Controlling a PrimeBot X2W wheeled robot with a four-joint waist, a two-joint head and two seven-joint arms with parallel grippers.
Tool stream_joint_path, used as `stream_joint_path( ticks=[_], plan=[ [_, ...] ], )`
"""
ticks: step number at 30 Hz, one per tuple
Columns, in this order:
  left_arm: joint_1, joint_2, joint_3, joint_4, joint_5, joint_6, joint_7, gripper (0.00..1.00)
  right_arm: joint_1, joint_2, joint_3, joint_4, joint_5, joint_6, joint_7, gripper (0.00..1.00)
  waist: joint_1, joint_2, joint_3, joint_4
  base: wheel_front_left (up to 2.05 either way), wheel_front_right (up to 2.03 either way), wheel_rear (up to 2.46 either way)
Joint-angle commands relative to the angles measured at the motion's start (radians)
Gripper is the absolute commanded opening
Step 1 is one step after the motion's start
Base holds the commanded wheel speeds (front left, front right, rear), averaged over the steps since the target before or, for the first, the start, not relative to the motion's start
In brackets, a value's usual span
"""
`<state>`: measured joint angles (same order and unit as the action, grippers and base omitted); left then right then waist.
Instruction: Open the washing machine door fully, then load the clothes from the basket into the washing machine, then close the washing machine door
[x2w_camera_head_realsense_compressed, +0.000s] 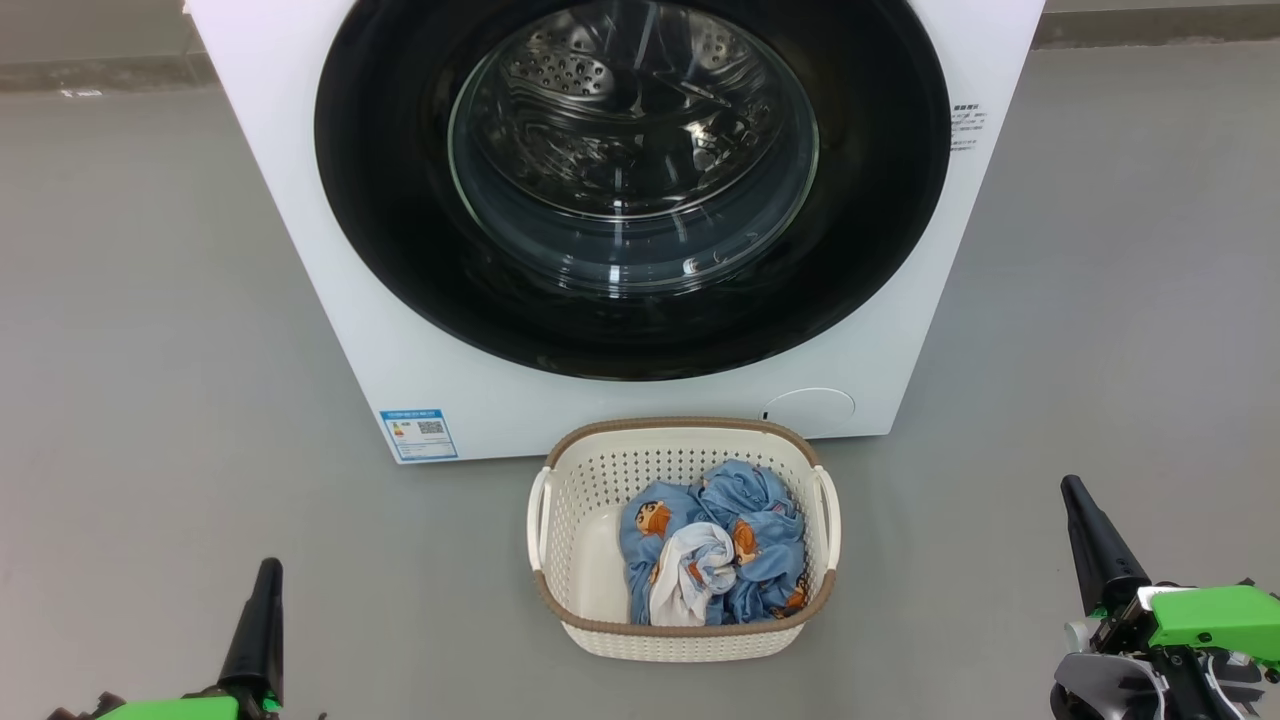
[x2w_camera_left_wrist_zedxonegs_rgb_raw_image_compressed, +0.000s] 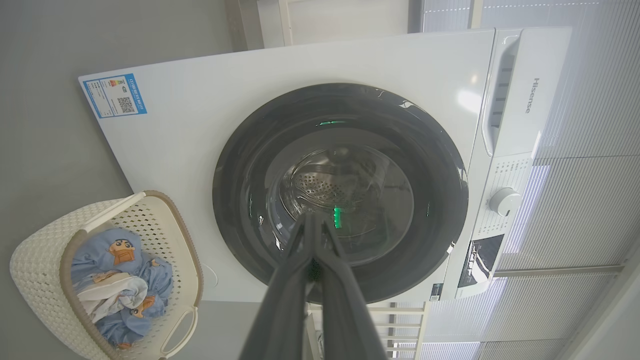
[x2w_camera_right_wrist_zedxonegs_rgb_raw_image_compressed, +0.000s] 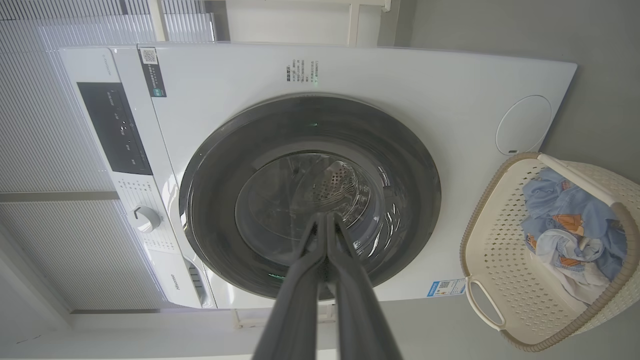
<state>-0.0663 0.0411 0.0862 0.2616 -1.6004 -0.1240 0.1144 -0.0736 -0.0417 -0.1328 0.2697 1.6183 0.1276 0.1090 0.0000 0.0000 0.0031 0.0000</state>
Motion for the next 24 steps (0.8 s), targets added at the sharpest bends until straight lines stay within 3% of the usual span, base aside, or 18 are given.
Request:
stream_joint_path(
  ticks=[1, 12, 13, 20, 24],
  plan=[
    [-0.042, 0.009, 0.027, -0.017, -0.008, -0.007, -0.001, 0.00, -0.034, -0.009, 0.018, -0.025, -0.011, 0.003, 0.005, 0.00, 0.0000, 0.0000, 0.000, 0.000, 0.00, 0.00, 0.00],
    [-0.042, 0.009, 0.027, -0.017, -0.008, -0.007, -0.001, 0.00, -0.034, -0.009, 0.018, -0.025, -0.010, 0.003, 0.005, 0.00, 0.0000, 0.0000, 0.000, 0.000, 0.00, 0.00, 0.00],
    [0.000, 0.000, 0.000, 0.000, 0.000, 0.000, 0.000, 1.00, 0.000, 0.000, 0.000, 0.000, 0.000, 0.000, 0.000, 1.00, 0.0000, 0.0000, 0.000, 0.000, 0.00, 0.00, 0.00],
    [0.030, -0.010, 0.000, 0.038, -0.004, 0.001, -0.001, 1.00, 0.023, 0.017, 0.011, 0.045, -0.002, 0.000, -0.008, 1.00, 0.0002, 0.0000, 0.001, 0.001, 0.00, 0.00, 0.00],
    [0.026, -0.007, 0.005, 0.032, -0.008, 0.001, -0.001, 1.00, 0.019, 0.016, 0.021, 0.038, -0.002, 0.000, -0.020, 1.00, 0.0023, 0.0000, -0.002, 0.001, 0.00, 0.00, 0.00]
  ],
)
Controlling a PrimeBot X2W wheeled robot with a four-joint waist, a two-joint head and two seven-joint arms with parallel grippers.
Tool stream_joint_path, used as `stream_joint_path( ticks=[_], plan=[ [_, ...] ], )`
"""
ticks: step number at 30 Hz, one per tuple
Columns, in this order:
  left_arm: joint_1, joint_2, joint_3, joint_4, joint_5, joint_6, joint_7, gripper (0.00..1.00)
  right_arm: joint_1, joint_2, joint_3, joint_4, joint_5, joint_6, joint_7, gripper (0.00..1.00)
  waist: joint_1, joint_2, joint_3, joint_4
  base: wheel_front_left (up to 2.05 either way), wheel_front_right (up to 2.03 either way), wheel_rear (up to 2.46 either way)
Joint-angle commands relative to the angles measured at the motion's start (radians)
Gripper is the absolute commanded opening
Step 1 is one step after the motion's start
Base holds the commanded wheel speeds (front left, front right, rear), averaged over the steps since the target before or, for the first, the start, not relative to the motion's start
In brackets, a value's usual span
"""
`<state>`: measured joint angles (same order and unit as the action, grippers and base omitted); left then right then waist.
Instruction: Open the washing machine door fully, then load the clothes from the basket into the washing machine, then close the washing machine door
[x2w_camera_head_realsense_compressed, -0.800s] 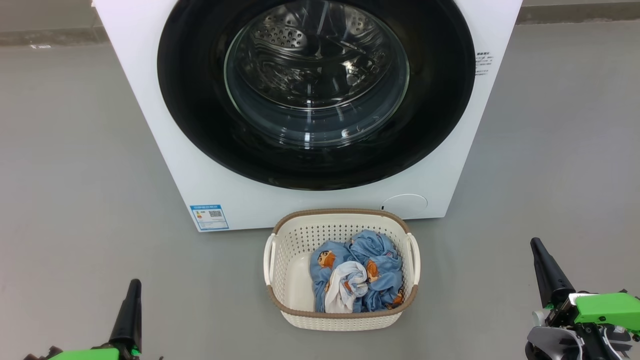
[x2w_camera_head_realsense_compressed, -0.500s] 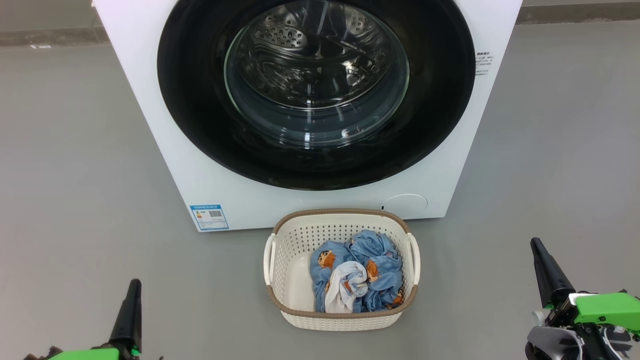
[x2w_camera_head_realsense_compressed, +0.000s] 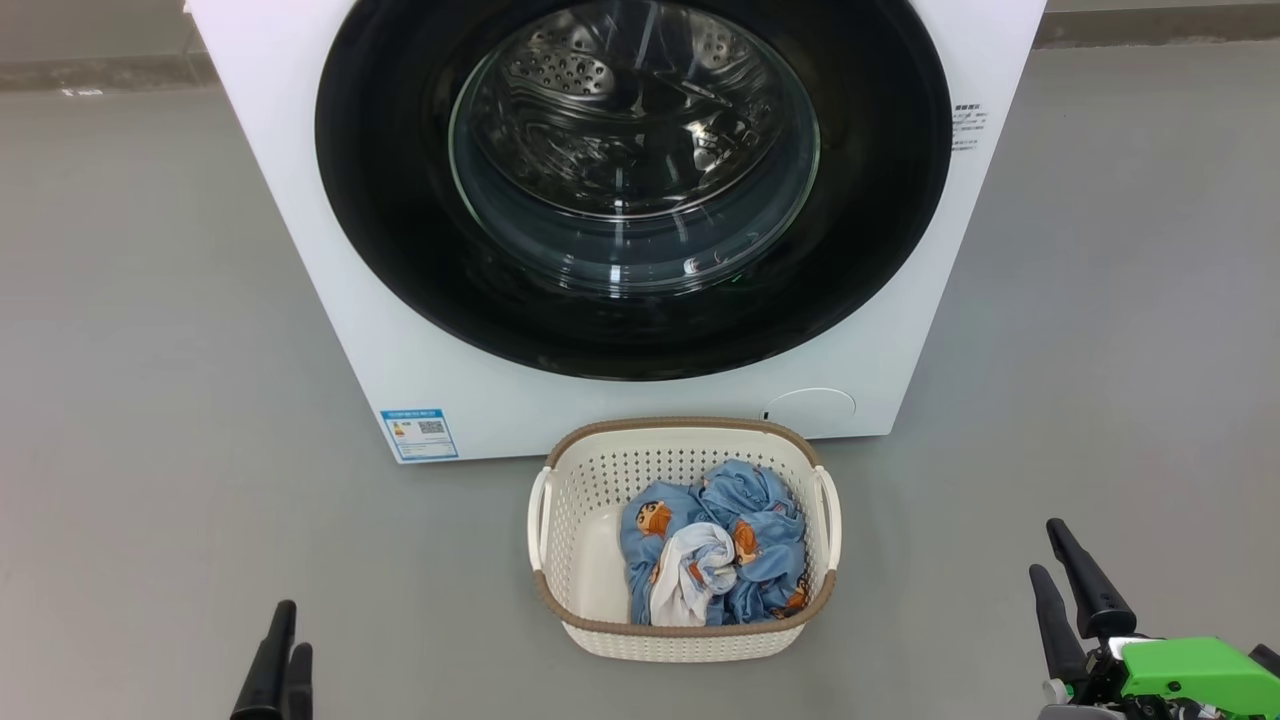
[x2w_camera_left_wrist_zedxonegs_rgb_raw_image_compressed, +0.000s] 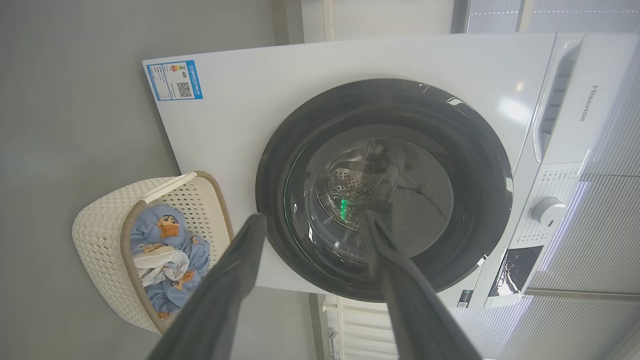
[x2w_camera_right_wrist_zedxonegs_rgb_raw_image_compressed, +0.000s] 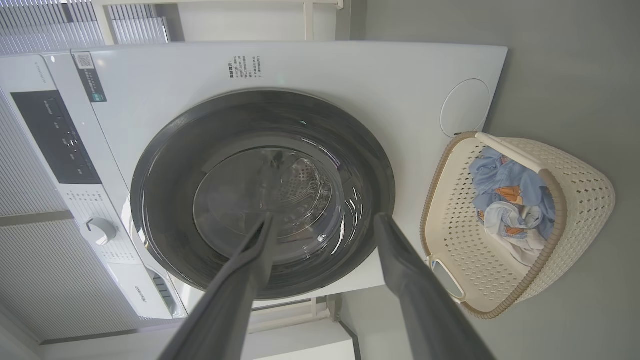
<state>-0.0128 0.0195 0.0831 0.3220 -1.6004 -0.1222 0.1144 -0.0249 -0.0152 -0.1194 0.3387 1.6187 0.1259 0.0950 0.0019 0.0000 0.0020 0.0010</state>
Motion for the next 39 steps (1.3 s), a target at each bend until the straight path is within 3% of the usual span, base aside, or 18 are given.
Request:
stream_joint_path(
  ticks=[1, 5, 18, 39],
  plan=[
    [-0.028, 0.015, 0.010, -0.030, -0.008, -0.001, -0.002, 1.00, -0.031, -0.011, 0.010, -0.033, -0.003, 0.002, -0.009, 1.00, 0.0002, 0.0000, -0.001, 0.000, 0.00, 0.00, 0.00],
    [-0.030, 0.016, 0.013, -0.039, -0.007, -0.001, -0.005, 1.00, -0.035, -0.012, 0.018, -0.041, -0.004, 0.002, -0.021, 1.00, -0.0017, 0.0000, 0.000, 0.001, 0.00, 0.00, 0.00],
    [-0.037, 0.024, 0.019, -0.085, 0.012, -0.002, -0.018, 1.00, -0.051, -0.014, 0.055, -0.074, -0.029, 0.002, -0.059, 1.00, -0.0018, 0.0000, -0.001, 0.005, 0.00, 0.00, 0.00],
    [-0.044, 0.108, -0.050, -0.109, 0.144, -0.003, -0.119, 1.00, -0.075, -0.018, 0.119, -0.121, -0.251, 0.003, -0.119, 1.00, -0.0018, 0.0000, -0.002, 0.009, 0.00, 0.00, 0.00]
  ],
)
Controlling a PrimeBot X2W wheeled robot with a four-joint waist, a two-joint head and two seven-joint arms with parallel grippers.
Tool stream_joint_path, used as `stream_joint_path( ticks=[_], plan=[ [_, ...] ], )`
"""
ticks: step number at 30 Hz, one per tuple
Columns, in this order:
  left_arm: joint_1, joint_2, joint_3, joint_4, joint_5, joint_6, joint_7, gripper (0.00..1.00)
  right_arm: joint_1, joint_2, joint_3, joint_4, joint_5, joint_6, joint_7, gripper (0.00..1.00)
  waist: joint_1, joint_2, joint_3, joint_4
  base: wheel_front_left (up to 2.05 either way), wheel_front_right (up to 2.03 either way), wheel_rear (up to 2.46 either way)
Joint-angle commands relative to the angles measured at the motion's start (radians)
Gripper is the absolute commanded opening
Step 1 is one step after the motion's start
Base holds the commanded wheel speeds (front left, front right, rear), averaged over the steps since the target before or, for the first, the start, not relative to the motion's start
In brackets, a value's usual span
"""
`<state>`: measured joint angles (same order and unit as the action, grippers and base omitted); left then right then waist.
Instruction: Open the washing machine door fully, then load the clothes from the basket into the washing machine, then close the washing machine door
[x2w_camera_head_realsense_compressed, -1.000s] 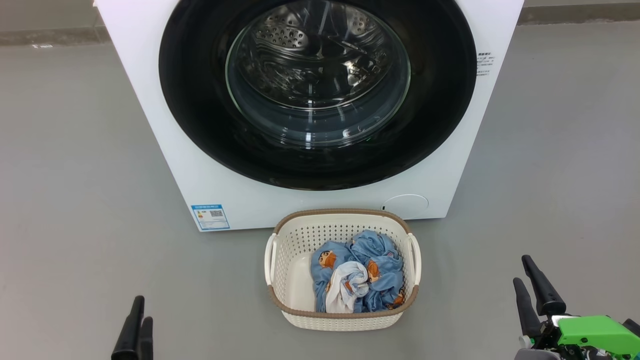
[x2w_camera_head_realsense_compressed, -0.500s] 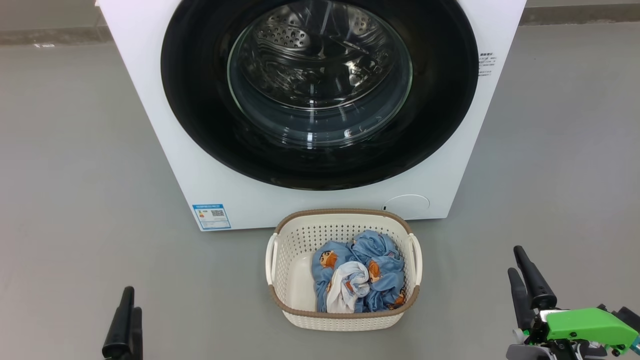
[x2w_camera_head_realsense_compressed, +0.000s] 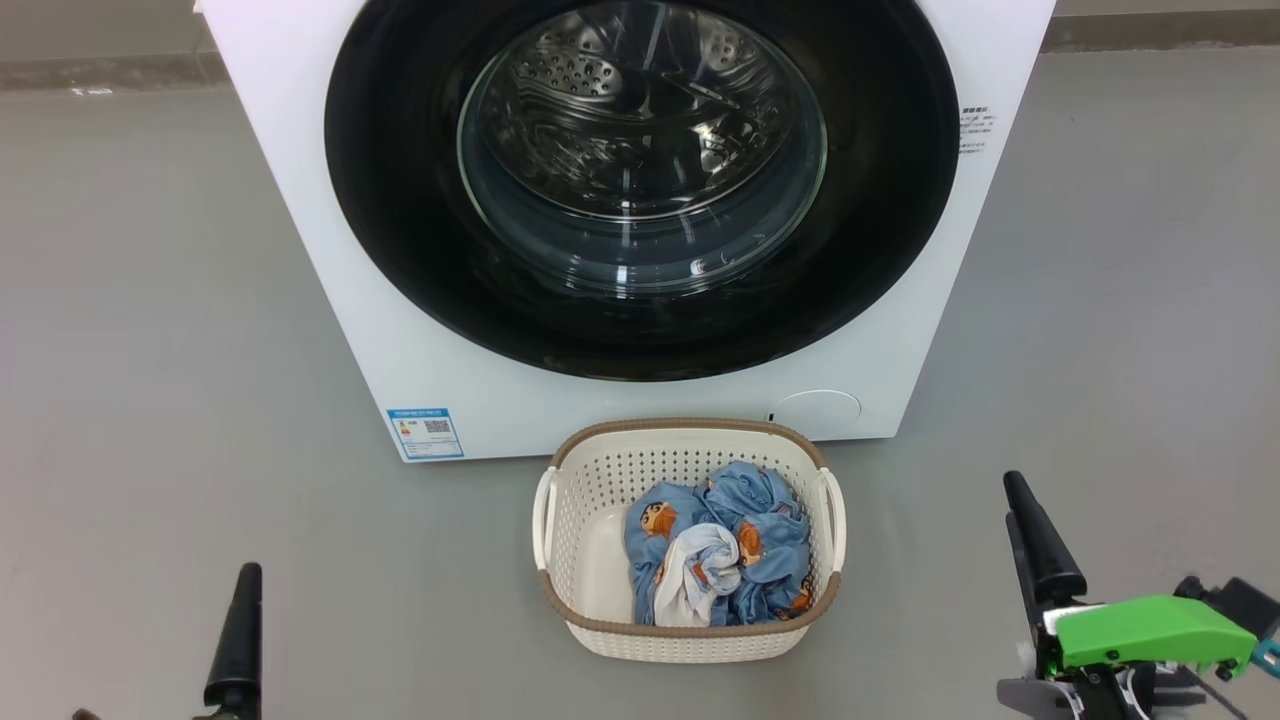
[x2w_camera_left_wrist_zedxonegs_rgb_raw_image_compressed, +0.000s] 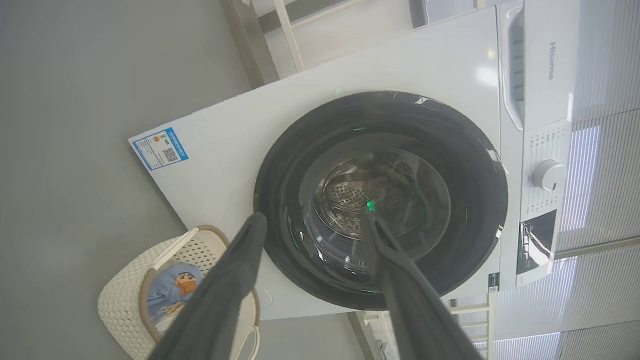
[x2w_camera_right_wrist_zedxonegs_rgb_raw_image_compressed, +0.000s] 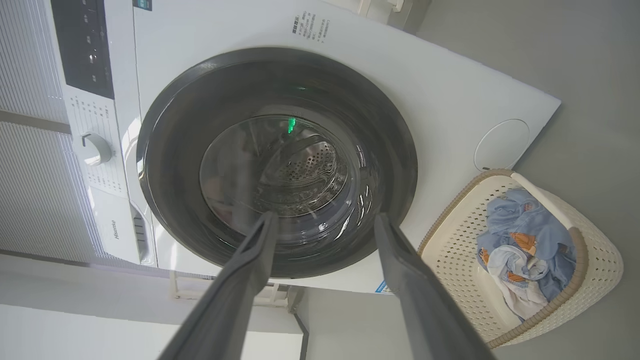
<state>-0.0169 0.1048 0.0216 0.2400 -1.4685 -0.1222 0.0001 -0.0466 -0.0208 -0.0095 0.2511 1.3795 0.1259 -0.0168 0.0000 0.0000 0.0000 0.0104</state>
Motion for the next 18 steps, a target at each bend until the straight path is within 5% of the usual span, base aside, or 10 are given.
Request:
stream_joint_path(
  ticks=[1, 18],
  plan=[
    [-0.042, 0.029, 0.006, -0.025, 0.024, -0.003, -0.011, 1.00, -0.054, -0.013, 0.013, -0.035, -0.028, 0.003, -0.010, 1.00, 0.0000, 0.0000, 0.000, 0.000, 0.00, 0.00, 0.00],
    [-0.066, 0.083, -0.032, -0.003, 0.326, -0.004, -0.077, 1.00, -0.082, -0.017, 0.065, -0.021, -0.366, 0.003, -0.063, 1.00, 0.0000, 0.0000, -0.004, 0.002, 0.00, 0.00, 0.00]
  ],
)
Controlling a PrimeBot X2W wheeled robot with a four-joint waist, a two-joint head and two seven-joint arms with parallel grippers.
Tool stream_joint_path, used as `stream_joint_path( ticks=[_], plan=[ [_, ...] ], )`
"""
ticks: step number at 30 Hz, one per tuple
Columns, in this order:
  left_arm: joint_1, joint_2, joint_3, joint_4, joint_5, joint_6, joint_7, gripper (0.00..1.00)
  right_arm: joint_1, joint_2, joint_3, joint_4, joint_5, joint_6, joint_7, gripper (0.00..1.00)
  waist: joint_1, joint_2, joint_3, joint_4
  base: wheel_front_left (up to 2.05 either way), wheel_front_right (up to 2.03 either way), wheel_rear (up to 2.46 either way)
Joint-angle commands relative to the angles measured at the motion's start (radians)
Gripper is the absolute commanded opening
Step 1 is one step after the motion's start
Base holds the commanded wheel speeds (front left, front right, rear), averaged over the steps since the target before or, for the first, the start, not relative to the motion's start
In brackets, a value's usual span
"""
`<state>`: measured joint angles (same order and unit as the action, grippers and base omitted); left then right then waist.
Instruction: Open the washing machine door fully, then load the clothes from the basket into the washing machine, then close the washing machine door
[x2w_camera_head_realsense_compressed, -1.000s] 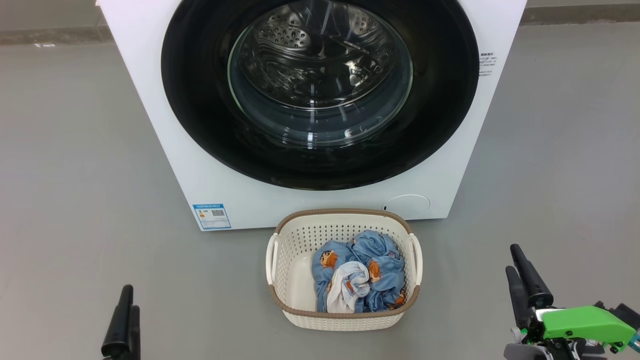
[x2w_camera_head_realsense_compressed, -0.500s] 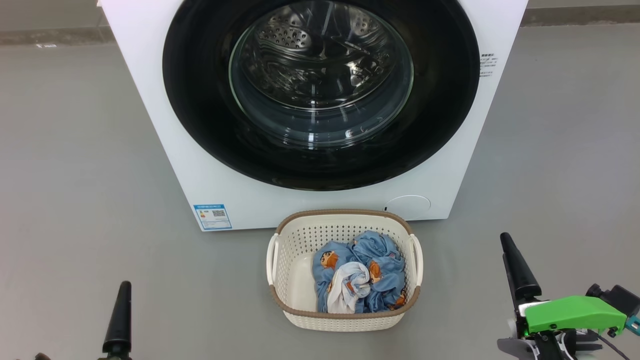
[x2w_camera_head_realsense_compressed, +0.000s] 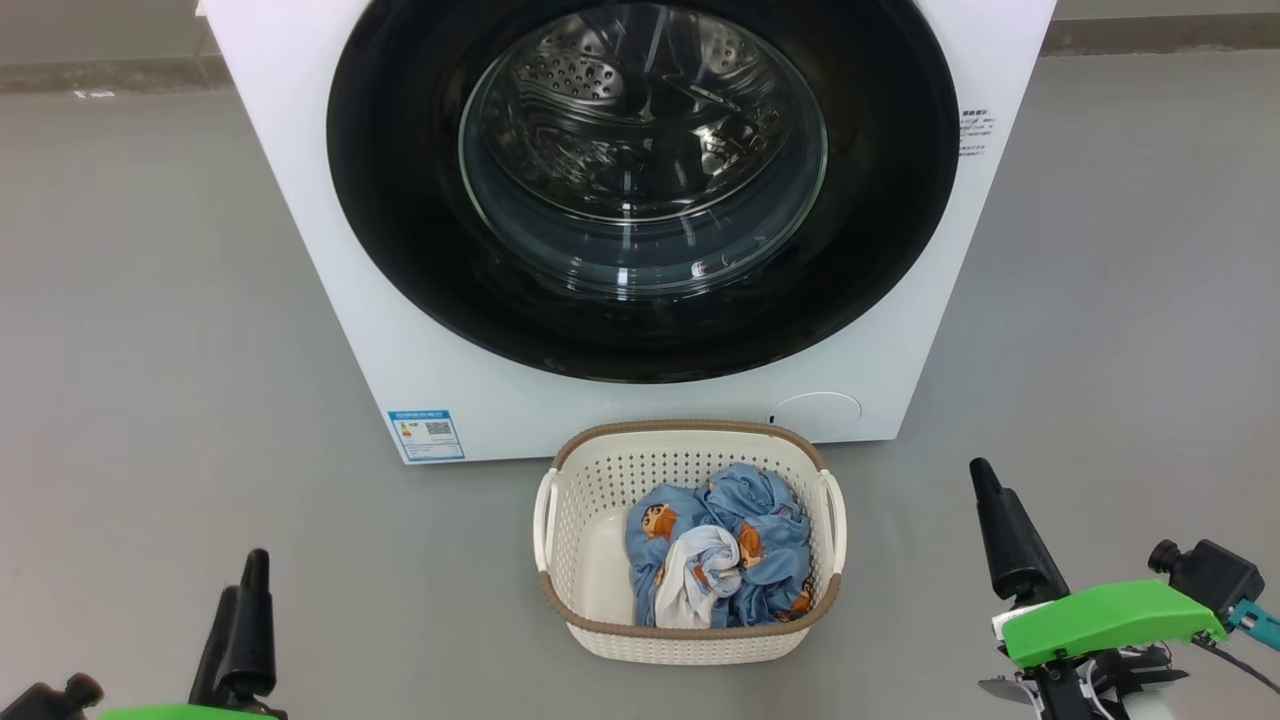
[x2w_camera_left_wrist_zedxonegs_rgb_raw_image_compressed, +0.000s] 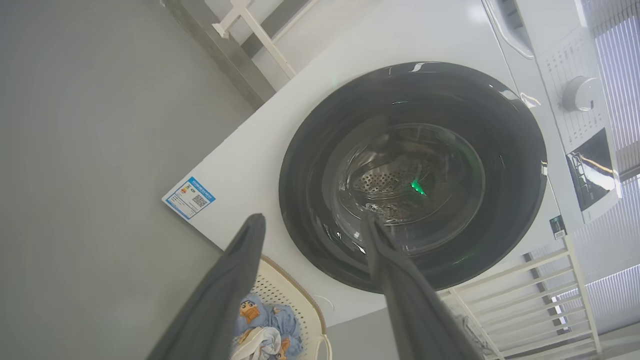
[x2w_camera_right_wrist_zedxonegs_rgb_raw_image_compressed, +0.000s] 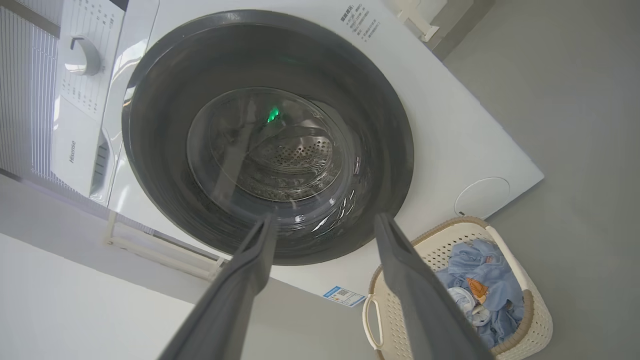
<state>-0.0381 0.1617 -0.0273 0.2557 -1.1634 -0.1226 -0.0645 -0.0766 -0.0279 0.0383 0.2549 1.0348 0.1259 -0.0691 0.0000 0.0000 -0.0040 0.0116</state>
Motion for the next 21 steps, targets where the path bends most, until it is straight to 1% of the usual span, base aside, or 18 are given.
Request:
stream_joint_path(
  ticks=[1, 11, 12, 21],
  plan=[
    [-0.045, 0.028, 0.017, -0.017, 0.041, -0.004, -0.016, 1.00, -0.053, -0.010, 0.017, -0.023, -0.045, 0.003, -0.014, 1.00, 0.0000, 0.0000, 0.000, 0.001, 0.00, 0.00, 0.00],
    [-0.052, 0.032, 0.016, -0.004, 0.168, -0.004, -0.046, 1.00, -0.064, -0.012, 0.016, -0.014, -0.255, 0.003, -0.043, 1.00, 0.0000, 0.0000, -0.002, 0.005, 0.00, 0.00, 0.00],
    [-0.052, 0.032, 0.016, -0.004, 0.168, -0.004, -0.046, 1.00, -0.064, -0.012, 0.016, -0.014, -0.255, 0.003, -0.043, 1.00, 0.0000, 0.0000, -0.002, 0.005, 0.00, 0.00, 0.00],
    [-0.063, 0.049, 0.001, 0.001, 0.247, -0.005, -0.073, 1.00, -0.077, -0.014, 0.031, -0.002, -0.375, 0.004, -0.070, 1.00, 0.0000, 0.0000, -0.003, 0.006, 0.00, 0.00, 0.00]
  ],
)
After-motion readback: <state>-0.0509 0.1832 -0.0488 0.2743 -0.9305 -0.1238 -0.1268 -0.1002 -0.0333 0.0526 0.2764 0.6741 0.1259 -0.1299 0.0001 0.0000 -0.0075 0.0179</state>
